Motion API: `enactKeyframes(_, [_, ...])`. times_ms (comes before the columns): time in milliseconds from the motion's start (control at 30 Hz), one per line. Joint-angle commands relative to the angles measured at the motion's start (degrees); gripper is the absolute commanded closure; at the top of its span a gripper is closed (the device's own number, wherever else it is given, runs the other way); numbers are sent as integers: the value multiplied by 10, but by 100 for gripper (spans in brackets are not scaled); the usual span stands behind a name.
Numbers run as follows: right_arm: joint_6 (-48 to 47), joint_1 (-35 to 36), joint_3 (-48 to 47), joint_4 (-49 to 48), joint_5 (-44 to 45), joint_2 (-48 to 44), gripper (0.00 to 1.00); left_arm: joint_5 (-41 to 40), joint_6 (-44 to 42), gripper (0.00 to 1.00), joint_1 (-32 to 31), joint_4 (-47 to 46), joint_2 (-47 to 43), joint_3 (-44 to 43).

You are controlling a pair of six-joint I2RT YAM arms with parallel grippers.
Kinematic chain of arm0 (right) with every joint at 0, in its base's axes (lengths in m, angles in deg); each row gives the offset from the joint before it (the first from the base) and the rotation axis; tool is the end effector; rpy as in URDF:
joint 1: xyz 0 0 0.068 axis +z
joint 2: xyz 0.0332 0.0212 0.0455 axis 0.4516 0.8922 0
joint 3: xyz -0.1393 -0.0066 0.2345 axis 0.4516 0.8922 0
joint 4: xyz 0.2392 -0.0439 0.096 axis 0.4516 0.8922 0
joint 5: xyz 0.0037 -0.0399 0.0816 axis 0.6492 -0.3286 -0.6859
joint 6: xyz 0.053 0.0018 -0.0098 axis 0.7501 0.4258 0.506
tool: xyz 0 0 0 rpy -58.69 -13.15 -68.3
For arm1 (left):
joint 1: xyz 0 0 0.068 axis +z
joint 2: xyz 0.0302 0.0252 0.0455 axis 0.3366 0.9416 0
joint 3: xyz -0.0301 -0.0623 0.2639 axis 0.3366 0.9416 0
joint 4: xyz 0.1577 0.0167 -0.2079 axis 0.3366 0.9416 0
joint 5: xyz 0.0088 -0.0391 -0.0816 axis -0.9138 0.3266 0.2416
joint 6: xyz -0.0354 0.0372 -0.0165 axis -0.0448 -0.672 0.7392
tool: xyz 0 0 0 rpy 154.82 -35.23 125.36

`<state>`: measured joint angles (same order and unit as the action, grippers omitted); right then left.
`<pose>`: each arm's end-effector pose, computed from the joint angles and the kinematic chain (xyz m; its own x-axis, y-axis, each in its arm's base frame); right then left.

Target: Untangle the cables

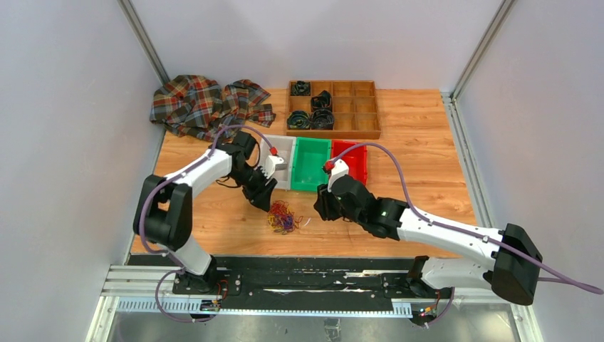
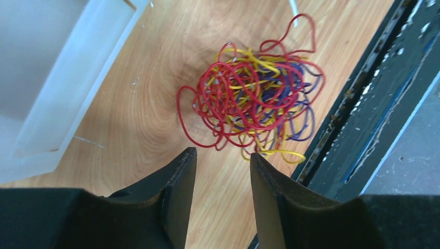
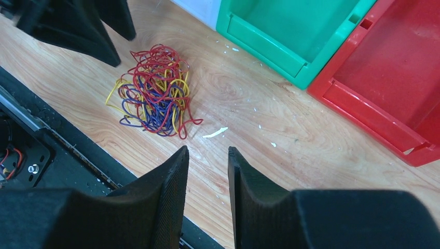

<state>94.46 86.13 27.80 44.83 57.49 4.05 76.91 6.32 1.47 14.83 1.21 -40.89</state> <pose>0.1382 0.2187 0.2600 -0.5647 -0.0950 -0.8198 -0.5608 0.7730 0.2967 0.2596 -0.1076 0.2079 -0.6073 0.6428 -0.4670 0.7934 0.4597 -0.3990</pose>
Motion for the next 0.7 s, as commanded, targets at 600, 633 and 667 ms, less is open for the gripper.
enactKeyframes(600, [-2, 9, -18, 3, -18, -16, 71, 8, -50, 39, 12, -10, 74, -52])
enactKeyframes(633, [-2, 9, -18, 4, -18, -18, 71, 13, -49, 39, 14, -12, 79, -51])
enactKeyframes(667, [-3, 9, -18, 4, -18, -19, 71, 16, -46, 39, 16, -17, 85, -49])
